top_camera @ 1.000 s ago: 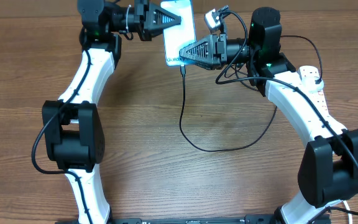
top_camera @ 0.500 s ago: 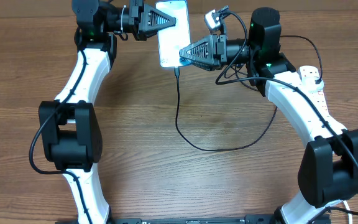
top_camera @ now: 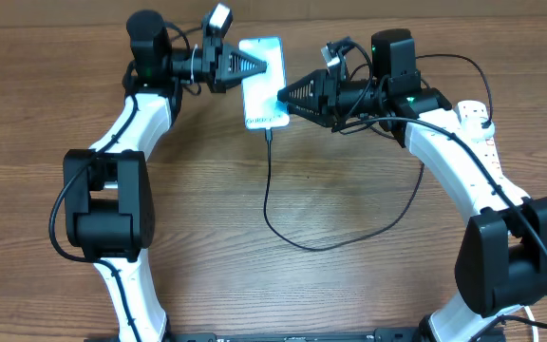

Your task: Plug charger to phone and switch on socket

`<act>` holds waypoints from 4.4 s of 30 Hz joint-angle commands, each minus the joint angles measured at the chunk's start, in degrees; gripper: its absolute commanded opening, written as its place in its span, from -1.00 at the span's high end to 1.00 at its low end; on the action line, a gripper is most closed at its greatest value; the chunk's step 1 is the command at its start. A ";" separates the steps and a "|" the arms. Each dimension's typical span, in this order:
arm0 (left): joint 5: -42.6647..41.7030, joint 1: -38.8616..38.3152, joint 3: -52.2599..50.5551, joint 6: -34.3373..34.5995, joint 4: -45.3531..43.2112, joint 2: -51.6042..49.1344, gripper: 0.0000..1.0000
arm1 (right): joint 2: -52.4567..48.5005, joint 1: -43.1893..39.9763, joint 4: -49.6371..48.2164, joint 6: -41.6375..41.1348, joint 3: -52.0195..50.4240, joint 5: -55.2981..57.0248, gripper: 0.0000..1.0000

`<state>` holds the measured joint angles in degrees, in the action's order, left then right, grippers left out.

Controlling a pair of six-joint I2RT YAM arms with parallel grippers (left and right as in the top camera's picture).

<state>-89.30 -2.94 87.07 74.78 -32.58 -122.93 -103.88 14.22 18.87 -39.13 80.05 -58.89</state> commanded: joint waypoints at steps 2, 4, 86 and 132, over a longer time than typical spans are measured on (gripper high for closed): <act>0.92 2.56 -2.58 -6.84 0.48 0.42 0.92 | -0.09 -0.48 1.73 3.72 0.79 7.61 -0.07; 1.42 3.21 -3.04 -7.87 1.03 0.42 0.92 | -0.09 -0.48 2.40 4.15 0.79 8.37 -0.07; 62.69 2.80 -4.59 -51.06 72.19 0.42 0.48 | -0.11 -0.48 10.21 9.25 0.79 12.81 -0.24; 60.92 3.08 1.55 -52.02 77.09 4.00 -0.44 | -0.09 -0.48 13.86 13.97 0.79 12.81 -0.20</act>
<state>-30.09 -0.01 84.68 23.75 42.94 -121.49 -103.88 14.24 31.97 -27.51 80.05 -46.06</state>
